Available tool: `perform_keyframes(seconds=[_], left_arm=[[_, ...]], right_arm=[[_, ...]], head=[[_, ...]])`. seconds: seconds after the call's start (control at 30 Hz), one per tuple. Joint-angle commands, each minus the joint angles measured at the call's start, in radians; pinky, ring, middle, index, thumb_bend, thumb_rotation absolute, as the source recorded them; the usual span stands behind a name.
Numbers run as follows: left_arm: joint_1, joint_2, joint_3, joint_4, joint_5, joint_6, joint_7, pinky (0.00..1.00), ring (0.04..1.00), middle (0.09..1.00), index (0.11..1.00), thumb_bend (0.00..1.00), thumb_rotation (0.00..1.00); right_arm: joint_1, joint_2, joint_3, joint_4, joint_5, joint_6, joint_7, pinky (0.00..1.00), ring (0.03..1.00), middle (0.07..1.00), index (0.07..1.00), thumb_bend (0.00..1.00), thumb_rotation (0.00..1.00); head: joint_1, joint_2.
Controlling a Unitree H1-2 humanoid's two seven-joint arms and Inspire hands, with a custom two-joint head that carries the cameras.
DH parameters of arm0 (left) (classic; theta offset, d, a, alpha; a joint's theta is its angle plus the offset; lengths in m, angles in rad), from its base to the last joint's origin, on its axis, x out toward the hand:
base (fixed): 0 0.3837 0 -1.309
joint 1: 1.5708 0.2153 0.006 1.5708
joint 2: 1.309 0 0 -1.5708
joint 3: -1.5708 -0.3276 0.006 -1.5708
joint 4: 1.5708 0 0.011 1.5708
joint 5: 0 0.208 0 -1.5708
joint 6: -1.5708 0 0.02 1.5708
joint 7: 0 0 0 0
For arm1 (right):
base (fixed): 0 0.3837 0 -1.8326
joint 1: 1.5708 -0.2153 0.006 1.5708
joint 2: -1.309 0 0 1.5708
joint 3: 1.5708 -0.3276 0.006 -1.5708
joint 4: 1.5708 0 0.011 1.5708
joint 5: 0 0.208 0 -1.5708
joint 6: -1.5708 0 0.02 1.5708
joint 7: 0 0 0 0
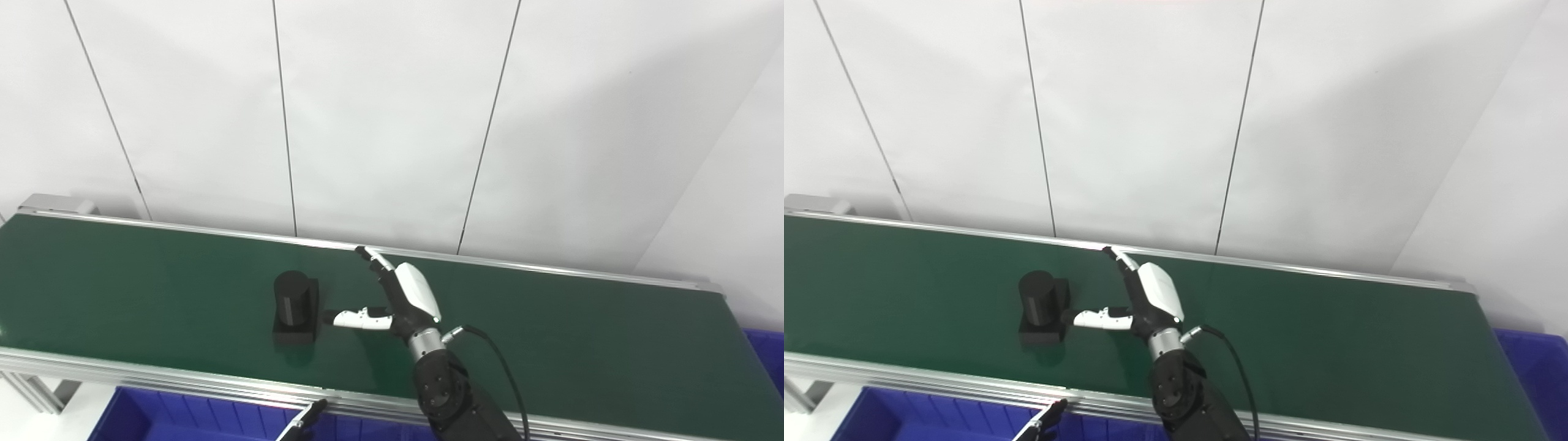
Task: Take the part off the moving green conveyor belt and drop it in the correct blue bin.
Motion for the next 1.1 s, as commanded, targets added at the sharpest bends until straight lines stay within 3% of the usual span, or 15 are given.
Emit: perform_keyframes(seconds=[0.0,0.3,0.53,0.87,1.07], left_arm=[[-0.007,0.005,-0.002,-0.023,0.014,-0.031,0.006,0.92,0.947,0.949,0.907,0.64,0.95],[-0.007,0.012,-0.027,-0.026,0.039,-0.031,0.052,0.92,0.942,0.939,0.895,0.65,0.97],[0.002,0.016,-0.030,-0.039,0.026,-0.031,0.040,0.93,0.953,0.950,0.910,0.66,0.97],[0.016,0.026,-0.045,-0.061,0.040,-0.031,0.084,0.93,0.947,0.942,0.908,0.64,0.96],[0.031,0.027,-0.040,-0.073,0.029,-0.031,0.083,0.91,0.945,0.936,0.907,0.68,0.97]], right_arm=[[-0.062,0.044,0.007,0.012,-0.003,-0.030,-0.048,0.80,0.867,0.899,0.909,1.00,0.59],[-0.142,0.086,0.045,0.194,-0.016,-0.053,-0.131,0.76,0.841,0.886,0.897,1.00,0.60],[-0.197,0.097,0.058,0.310,0.002,-0.085,-0.151,0.84,0.885,0.910,0.897,1.00,0.55],[-0.256,0.131,0.060,0.488,0.023,-0.146,-0.225,0.87,0.891,0.905,0.883,1.00,0.49],[-0.268,0.159,0.020,0.570,0.084,-0.214,-0.289,0.84,0.836,0.831,0.752,0.87,0.22]], head=[[0.000,0.002],[0.007,0.009],[0.021,0.011],[0.043,0.024],[0.036,0.037]])
